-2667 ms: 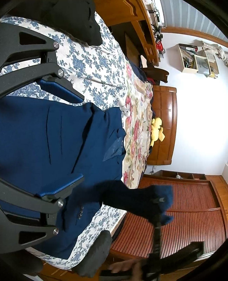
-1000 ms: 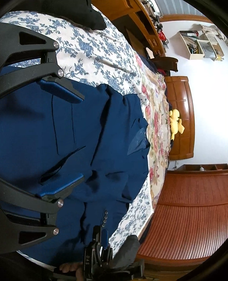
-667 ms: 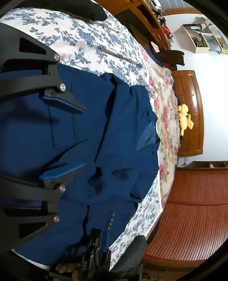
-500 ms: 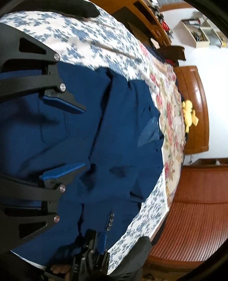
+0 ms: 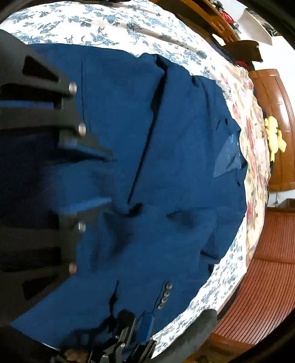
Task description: Fold large clothes
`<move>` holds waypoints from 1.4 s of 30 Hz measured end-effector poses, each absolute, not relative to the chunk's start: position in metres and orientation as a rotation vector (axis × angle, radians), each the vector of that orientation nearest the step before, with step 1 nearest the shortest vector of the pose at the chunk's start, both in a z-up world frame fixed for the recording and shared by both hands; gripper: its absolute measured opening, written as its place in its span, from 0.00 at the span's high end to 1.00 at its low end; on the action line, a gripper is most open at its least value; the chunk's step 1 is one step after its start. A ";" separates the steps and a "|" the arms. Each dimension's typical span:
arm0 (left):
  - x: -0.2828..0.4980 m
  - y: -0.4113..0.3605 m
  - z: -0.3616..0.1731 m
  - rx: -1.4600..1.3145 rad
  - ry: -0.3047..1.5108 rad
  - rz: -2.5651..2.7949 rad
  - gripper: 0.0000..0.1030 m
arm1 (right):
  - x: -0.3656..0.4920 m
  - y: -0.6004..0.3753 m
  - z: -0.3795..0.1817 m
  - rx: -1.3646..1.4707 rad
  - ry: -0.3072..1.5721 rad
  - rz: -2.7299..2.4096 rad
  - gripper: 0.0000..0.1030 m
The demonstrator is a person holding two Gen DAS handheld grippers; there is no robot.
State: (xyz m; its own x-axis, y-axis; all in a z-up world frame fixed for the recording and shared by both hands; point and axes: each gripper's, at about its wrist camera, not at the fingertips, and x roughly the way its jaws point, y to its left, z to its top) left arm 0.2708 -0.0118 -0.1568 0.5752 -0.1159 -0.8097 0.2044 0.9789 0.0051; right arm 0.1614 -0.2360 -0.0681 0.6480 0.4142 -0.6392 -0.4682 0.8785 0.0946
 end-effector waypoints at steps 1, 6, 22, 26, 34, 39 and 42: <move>0.268 -0.013 -0.154 0.120 0.931 -0.176 0.93 | 0.161 -0.236 -0.068 -0.086 0.704 0.500 0.54; 0.248 0.007 -0.114 0.106 0.777 -0.077 0.93 | 0.161 -0.239 -0.067 -0.074 0.695 0.487 0.54; 0.218 0.034 -0.051 0.155 0.617 0.047 0.94 | 0.154 -0.252 -0.054 -0.041 0.661 0.474 0.54; 0.202 0.021 -0.058 0.142 0.648 -0.005 0.94 | 0.153 -0.257 -0.054 -0.043 0.659 0.475 0.54; 0.162 -0.011 -0.075 0.129 0.671 -0.097 0.94 | 0.148 -0.265 -0.051 -0.035 0.650 0.474 0.54; 0.144 -0.028 -0.086 0.124 0.687 -0.145 0.95 | 0.148 -0.266 -0.051 -0.042 0.651 0.470 0.54; 0.138 -0.034 -0.092 0.126 0.700 -0.159 0.95 | 0.148 -0.267 -0.052 -0.044 0.657 0.472 0.54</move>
